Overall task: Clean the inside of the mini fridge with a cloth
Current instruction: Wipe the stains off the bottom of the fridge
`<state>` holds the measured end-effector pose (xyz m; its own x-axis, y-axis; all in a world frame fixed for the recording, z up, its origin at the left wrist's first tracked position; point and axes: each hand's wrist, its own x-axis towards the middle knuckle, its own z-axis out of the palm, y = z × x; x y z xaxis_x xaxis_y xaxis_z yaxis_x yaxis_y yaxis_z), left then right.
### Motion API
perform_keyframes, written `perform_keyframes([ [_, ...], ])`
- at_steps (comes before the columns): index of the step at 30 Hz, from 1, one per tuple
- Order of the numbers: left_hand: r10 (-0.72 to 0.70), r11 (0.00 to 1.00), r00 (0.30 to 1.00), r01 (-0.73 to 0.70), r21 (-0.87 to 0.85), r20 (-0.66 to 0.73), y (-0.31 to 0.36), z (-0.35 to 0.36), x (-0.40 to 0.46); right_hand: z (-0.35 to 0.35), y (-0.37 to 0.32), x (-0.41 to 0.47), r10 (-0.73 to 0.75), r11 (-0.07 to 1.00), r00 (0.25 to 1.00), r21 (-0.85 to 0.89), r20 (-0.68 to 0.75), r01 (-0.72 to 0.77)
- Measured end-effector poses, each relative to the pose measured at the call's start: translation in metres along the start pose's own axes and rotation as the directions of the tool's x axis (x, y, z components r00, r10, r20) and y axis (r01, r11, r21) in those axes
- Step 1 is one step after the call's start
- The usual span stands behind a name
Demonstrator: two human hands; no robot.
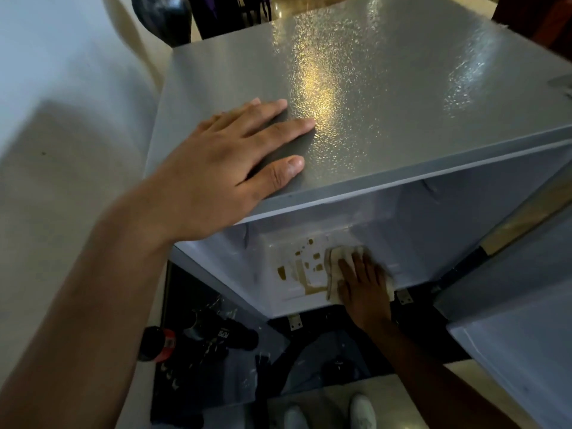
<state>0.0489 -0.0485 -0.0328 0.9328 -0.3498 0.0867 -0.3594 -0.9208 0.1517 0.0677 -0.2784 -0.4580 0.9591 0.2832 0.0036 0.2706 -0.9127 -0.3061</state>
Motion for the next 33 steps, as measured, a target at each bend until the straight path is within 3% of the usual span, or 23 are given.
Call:
perform_keyframes([
  [6,0.002,1.0,1.0,-0.003,-0.011,-0.016,-0.002,0.0,0.0,-0.01,-0.017,0.055,0.093,0.996,0.981,-0.022,0.17,-0.091],
  [15,-0.009,0.999,1.0,0.009,-0.035,0.003,-0.002,-0.001,0.001,-0.02,-0.068,0.078,-0.111,0.987,0.942,-0.072,0.317,0.141],
  [22,-0.007,0.999,1.0,0.006,-0.041,-0.003,-0.002,-0.001,0.001,0.006,-0.032,0.005,-0.191,0.981,0.969,0.071,0.158,0.182],
  [27,-0.001,0.999,1.0,0.0,-0.04,-0.011,-0.001,0.0,0.0,0.001,-0.008,-0.019,-0.01,0.992,0.999,0.125,0.05,0.004],
  [33,-0.001,0.999,1.0,0.001,-0.033,-0.004,-0.001,0.0,0.0,-0.009,-0.001,0.012,0.091,0.993,0.994,0.068,0.067,-0.095],
])
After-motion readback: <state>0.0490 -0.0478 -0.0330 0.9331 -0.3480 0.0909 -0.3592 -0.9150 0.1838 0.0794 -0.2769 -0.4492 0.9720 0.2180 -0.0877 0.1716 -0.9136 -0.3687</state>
